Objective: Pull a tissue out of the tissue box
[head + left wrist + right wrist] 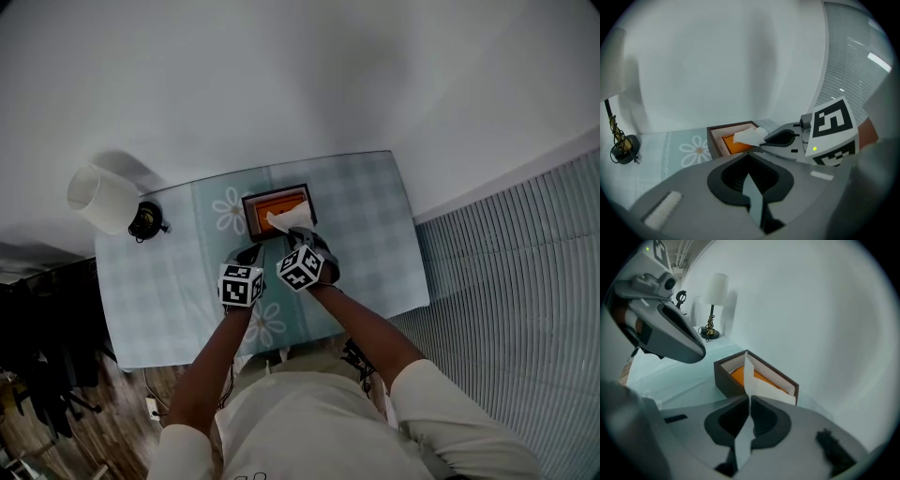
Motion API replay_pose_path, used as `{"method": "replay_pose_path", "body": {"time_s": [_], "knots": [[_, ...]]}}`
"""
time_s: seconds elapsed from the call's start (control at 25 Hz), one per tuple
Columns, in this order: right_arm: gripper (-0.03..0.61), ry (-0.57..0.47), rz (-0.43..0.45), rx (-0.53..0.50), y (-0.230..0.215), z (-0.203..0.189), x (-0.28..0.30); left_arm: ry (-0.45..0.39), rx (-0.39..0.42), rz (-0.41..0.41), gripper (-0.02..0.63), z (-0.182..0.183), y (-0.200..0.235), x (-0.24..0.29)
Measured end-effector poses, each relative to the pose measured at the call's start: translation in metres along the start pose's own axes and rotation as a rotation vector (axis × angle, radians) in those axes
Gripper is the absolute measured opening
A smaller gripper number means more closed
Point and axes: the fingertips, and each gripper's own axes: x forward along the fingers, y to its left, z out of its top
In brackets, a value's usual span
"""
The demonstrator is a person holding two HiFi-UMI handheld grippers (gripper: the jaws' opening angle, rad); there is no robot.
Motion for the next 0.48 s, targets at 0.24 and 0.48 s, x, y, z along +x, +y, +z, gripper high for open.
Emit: {"method": "replay_pose_path", "body": {"time_s": [0.24, 0.48], "knots": [[0.014, -0.037, 0.026, 0.047, 0.003, 0.013, -0.004, -0.008, -0.001, 0.000, 0.008, 0.002, 0.005, -0.002], [0.014, -0.064, 0.038, 0.100, 0.005, 0.015, -0.015, -0.009, 0.004, 0.000, 0.008, 0.002, 0.002, -0.006]]}}
